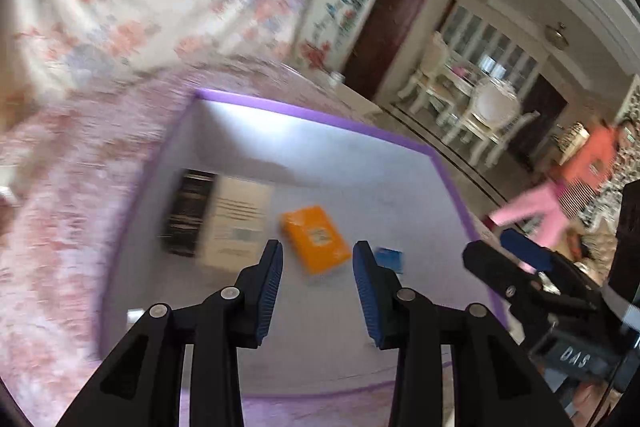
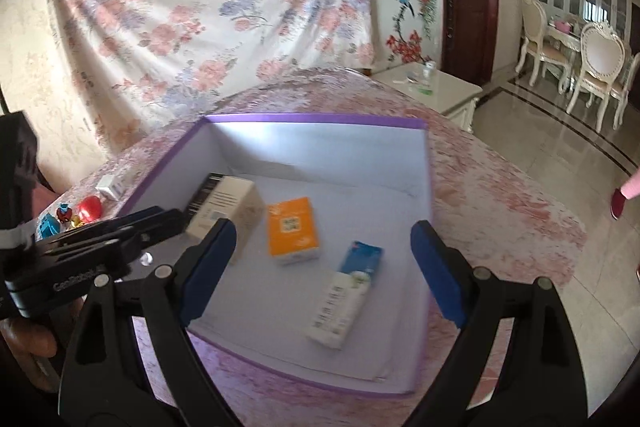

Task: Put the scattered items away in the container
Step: 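Withdraw both tools from the purple box back over the table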

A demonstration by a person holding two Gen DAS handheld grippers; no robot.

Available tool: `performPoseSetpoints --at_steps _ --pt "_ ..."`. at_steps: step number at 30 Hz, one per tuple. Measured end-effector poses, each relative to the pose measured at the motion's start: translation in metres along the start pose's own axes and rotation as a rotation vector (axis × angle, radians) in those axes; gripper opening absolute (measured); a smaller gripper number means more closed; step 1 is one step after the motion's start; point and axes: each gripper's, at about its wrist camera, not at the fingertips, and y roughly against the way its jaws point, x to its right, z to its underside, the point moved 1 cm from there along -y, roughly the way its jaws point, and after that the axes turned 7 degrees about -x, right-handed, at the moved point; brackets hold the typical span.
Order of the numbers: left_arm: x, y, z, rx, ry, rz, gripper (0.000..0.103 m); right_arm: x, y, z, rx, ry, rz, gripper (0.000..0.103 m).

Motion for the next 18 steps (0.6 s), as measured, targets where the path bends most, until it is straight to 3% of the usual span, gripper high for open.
performPoseSetpoints --at_steps 9,18 --pt "-0.103 0.070 0.024 0.130 0.137 -0.216 0.041 -0.084 -0.020 -0.005 -0.003 0.131 -0.110 0.090" --pt "-0.207 0.115 0.077 0.153 0.276 -0.366 0.043 -0.202 -0.049 0.022 -0.061 0.273 -0.283 0.090"
